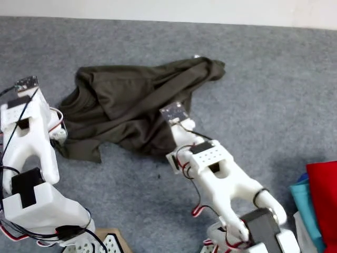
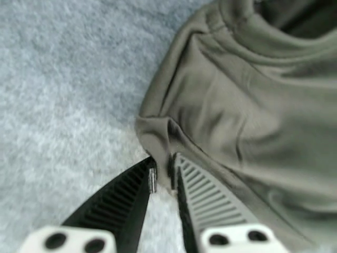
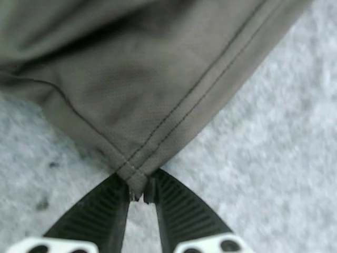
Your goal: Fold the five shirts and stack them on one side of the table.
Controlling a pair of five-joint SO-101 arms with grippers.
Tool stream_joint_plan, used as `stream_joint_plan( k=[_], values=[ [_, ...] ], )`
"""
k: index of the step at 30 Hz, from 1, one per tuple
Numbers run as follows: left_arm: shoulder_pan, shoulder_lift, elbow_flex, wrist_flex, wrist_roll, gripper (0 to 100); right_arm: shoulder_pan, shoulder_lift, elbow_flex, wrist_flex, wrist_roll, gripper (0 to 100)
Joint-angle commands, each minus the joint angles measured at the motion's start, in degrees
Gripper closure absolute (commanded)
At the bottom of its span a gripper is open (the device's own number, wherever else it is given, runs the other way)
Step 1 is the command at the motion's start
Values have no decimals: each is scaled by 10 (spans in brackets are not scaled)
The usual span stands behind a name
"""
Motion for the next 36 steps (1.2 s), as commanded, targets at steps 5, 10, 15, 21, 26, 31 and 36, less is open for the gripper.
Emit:
stream_joint_plan(
  k=[5,10,15,21,26,31,36],
  values=[
    [7,-21,-139,187,-60,992,46,-187,-15,141,11,993],
    [-29,-22,-173,249,-97,993,53,-268,5,249,43,993],
    [-73,-22,-189,269,-134,993,61,-308,56,273,43,993],
    [-120,-22,-245,294,-166,993,123,-332,38,347,76,993],
    [-131,-16,-248,292,-182,993,190,-329,28,360,122,993],
    [-134,-16,-247,293,-193,986,225,-328,31,357,132,988],
    [-123,-22,-248,302,-193,865,205,-333,28,364,153,870]
  ],
)
